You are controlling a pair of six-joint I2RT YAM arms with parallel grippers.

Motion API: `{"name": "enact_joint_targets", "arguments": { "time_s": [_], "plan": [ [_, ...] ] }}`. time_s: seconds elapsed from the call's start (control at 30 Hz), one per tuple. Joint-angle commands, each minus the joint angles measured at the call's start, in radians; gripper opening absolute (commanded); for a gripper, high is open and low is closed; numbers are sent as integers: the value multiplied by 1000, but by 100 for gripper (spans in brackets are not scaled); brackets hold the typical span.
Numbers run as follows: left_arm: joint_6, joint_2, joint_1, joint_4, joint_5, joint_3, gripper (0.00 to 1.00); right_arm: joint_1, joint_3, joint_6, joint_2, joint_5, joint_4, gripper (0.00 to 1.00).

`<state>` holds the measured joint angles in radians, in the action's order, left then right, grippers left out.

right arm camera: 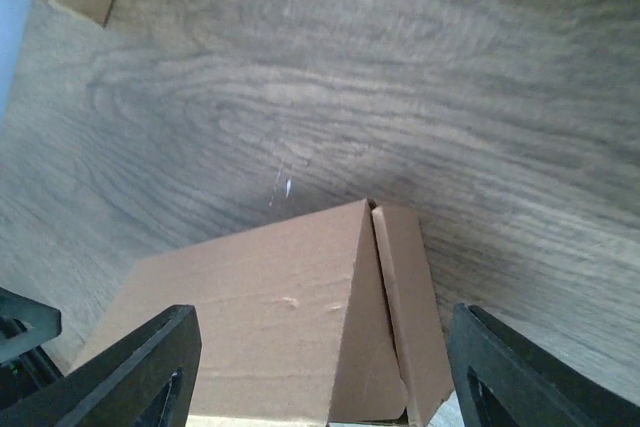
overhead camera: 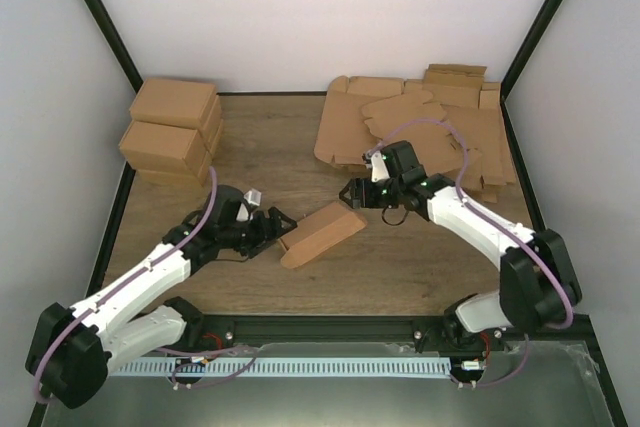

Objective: Fold the paper box

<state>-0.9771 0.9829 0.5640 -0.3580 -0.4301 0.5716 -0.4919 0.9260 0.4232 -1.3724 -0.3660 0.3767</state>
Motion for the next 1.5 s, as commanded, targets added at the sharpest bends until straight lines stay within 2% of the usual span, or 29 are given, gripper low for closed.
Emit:
{"name": "enact_joint_targets", "arguments": {
  "time_s": [0.0,0.3,0.47,0.73,1.0,1.13,1.23,1.33,1.4,1.47],
  "plan": [
    [-75,16,26,107,-43,-2,86,7,52,-25,-62,-115,1,69],
    [-107,74,76,174,-41,-34,79,7,1,1,-111,-201,-23,65],
    [-98,106,85,179,-43,-40,76,7,-56,28,-116,-266,-66,58],
    [-82,145,102,185,-37,-53,73,7,-106,32,-110,-262,-82,53],
    [26,135,103,16,53,21,72,7,-114,-31,-83,-156,-39,54],
    [57,114,103,-18,49,61,72,7,-108,-54,-22,-151,-34,54],
    [69,101,103,-10,34,76,65,7,-106,-73,26,-194,-53,52],
    [70,113,104,56,-19,69,55,7,-122,-82,43,-262,-93,43],
    [67,141,108,84,-44,63,48,7,-137,-81,23,-311,-122,32],
    [69,170,119,95,-50,62,42,7,-153,-76,-5,-335,-147,17]
  ]
}}
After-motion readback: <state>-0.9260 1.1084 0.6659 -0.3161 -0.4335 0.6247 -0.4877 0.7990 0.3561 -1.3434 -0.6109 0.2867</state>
